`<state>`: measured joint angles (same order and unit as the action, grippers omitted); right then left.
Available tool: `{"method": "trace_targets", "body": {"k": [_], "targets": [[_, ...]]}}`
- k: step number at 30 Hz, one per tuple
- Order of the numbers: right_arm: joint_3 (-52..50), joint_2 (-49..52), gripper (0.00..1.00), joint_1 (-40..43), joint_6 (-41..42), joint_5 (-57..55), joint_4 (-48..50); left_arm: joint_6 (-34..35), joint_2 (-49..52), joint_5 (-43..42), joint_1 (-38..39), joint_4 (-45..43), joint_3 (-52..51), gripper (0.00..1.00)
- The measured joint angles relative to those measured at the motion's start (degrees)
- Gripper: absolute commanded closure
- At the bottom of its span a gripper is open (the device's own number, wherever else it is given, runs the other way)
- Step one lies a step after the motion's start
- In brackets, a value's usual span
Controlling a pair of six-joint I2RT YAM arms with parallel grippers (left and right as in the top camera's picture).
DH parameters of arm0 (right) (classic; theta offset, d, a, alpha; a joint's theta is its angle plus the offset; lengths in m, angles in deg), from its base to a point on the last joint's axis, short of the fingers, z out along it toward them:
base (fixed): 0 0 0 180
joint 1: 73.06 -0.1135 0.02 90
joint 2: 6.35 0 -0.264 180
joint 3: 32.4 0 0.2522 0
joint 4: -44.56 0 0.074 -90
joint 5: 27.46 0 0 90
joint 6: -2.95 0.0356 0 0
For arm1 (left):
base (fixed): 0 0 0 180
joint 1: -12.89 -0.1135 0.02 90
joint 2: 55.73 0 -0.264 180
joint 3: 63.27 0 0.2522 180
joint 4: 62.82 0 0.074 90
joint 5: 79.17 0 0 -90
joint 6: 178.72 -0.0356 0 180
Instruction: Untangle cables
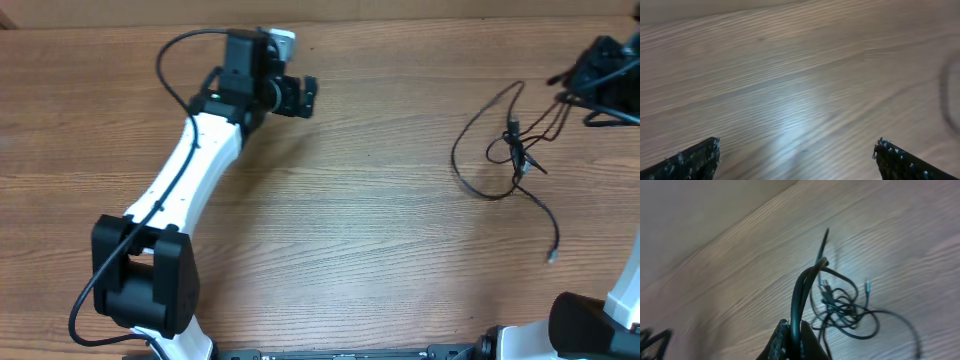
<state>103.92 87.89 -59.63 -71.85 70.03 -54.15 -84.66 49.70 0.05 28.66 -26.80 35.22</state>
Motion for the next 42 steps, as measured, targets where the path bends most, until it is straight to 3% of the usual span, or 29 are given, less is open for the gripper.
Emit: {"method": "trace_targets", "body": {"k": [6, 19, 35, 42], "targets": [[0.0, 0.0, 0.96, -5.16, -0.07, 3.19, 0.11, -0.02, 0.0, -6.34, 4.24, -4.17, 0.02, 0.01], [0.0, 0.0, 0.96, -11.91, -0.07, 9.99, 0.63, 0.28, -0.02, -29.57, 5.86, -15.43, 0.0, 0.0], [0.0, 0.0, 0.96, -16.57, -0.02, 11.61, 4.09, 0.28, -0.02, -33.16, 7.67, -15.15, 0.0, 0.0], [0.0, 0.0, 0.96, -16.57, 0.24, 11.63, 7.78, -0.85, 0.0, -29.94, 7.67, -8.37, 0.02, 0.0]]}}
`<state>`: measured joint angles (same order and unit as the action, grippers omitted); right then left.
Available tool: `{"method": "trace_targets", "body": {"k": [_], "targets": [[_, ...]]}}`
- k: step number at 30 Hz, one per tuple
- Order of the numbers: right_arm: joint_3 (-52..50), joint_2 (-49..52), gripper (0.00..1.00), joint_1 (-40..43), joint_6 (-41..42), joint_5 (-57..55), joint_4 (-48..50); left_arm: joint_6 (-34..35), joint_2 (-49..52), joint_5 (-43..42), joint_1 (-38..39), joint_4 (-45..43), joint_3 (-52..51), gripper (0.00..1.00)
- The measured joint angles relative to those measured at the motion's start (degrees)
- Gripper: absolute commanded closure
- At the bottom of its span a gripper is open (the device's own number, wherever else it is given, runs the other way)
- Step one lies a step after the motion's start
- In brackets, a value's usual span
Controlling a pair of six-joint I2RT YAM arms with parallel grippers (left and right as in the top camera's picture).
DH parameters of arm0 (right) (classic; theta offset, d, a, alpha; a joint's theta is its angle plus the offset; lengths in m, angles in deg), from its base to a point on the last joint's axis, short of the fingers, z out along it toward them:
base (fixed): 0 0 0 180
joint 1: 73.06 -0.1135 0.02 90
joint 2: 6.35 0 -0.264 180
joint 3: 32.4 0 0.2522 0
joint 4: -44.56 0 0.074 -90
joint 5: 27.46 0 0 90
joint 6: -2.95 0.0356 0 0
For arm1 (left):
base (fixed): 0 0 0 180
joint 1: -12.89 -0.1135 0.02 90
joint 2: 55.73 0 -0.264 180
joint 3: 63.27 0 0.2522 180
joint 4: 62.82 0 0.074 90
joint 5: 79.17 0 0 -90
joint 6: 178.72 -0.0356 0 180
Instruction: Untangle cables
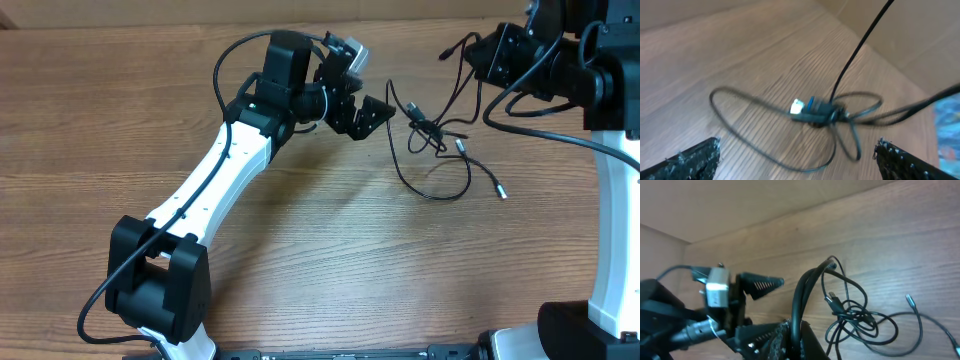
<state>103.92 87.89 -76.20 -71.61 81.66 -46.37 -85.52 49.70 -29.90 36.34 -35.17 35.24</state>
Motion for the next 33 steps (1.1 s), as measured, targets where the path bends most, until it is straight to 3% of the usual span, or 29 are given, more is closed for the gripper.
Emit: {"method": "trace_targets", "body": {"k": [9, 18, 25, 33], "targets": [[0.0, 0.0, 0.96, 0.0, 1.49, 3.37, 3.06, -9.27, 0.0, 8.9, 0.0, 5.51, 0.0, 0.0], [0.0, 0.0, 0.96, 0.0, 1.88, 18.21, 4.09, -20.2, 0.0, 14.82, 0.0, 6.14, 0.0, 0.0], [0.0, 0.0, 0.96, 0.0, 1.95, 26.01, 5.86, -23.32, 0.61, 16.15, -1.05, 8.98, 0.0, 0.0], [0.0, 0.0, 0.96, 0.0, 2.14, 26.77, 7.48, -24.44, 1.53, 16.15, -1.57, 10.29, 0.0, 0.0]]}}
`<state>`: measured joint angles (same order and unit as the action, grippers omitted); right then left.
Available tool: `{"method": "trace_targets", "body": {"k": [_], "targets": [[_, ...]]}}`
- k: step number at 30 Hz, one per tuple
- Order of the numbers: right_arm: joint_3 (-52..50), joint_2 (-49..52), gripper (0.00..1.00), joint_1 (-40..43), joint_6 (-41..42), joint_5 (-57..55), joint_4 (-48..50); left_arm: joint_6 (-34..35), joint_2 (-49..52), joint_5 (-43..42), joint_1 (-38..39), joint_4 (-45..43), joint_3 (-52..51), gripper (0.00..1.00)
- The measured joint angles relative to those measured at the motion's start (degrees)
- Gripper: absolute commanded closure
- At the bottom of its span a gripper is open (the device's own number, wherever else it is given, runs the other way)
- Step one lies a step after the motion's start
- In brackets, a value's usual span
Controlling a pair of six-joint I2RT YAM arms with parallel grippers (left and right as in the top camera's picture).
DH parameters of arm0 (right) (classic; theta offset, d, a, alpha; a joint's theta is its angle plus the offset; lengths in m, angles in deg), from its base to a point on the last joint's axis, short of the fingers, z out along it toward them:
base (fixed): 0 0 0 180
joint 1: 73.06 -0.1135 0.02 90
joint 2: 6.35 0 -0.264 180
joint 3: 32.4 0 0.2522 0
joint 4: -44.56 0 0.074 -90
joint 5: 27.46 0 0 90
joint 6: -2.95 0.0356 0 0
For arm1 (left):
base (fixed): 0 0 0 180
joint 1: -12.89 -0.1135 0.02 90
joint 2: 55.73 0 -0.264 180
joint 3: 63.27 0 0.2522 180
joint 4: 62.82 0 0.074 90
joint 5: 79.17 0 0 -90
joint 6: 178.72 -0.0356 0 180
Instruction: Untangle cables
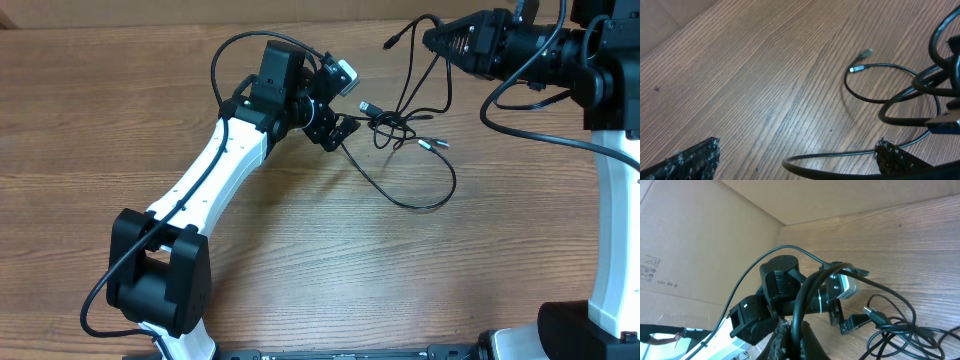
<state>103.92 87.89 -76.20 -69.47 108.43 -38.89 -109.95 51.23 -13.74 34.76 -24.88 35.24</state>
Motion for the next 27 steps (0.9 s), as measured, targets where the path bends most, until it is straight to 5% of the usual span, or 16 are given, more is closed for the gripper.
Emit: {"method": "trace_targets", "body": {"k": [11, 27], "targets": [[0.0, 0.0, 0.96, 0.0, 0.2, -1.36, -0.2, 0.11, 0.0, -3.93, 0.0, -1.57, 0.0, 0.01], [0.0, 0.0, 0.96, 0.0, 0.37, -22.47, -4.57, 5.01, -0.02, -5.35, 0.0, -7.39, 0.0, 0.01]]}}
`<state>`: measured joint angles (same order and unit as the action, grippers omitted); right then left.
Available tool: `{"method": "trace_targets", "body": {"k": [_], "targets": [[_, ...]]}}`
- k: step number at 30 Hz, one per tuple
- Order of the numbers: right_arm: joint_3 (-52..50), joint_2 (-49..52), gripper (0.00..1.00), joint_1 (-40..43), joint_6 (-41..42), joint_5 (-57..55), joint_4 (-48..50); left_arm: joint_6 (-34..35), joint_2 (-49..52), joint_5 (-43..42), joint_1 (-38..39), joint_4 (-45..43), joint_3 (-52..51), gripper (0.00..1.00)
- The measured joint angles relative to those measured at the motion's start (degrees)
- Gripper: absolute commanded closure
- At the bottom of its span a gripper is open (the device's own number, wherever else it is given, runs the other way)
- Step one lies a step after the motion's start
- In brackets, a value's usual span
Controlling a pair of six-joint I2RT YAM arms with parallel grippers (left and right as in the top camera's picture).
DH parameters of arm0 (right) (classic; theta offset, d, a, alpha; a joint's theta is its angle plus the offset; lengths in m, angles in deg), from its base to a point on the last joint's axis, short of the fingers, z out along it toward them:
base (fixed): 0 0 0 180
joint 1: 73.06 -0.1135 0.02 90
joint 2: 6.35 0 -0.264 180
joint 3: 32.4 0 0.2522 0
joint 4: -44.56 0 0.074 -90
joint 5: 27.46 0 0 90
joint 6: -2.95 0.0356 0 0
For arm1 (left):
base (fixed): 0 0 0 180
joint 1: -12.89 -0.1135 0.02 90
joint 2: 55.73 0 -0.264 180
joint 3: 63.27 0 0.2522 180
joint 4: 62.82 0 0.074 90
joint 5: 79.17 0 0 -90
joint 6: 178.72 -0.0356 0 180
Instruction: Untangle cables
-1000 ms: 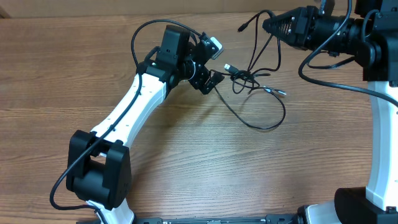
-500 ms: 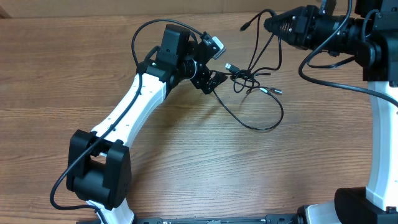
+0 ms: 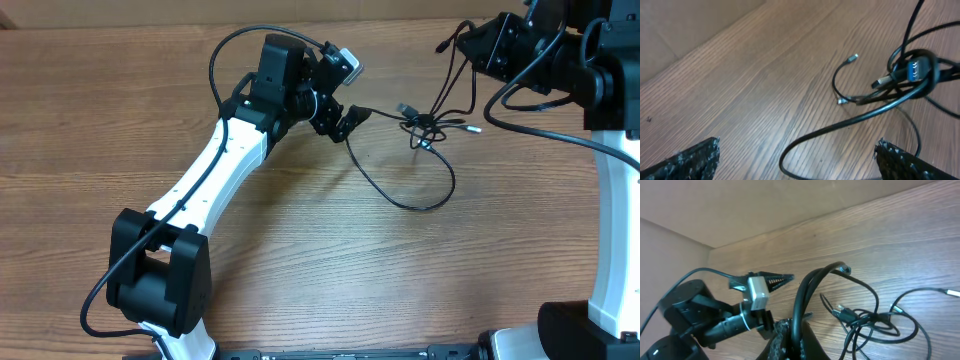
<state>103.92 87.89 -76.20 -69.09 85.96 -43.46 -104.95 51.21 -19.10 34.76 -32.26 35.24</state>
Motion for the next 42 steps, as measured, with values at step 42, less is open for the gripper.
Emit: {"method": "trace_targets", "body": {"k": [42], "targets": [[0.0, 0.76, 0.96, -3.65, -0.04, 8.66, -0.13, 4.26, -0.02, -12.46, 2.69, 0.28, 0.0, 0.0]]}}
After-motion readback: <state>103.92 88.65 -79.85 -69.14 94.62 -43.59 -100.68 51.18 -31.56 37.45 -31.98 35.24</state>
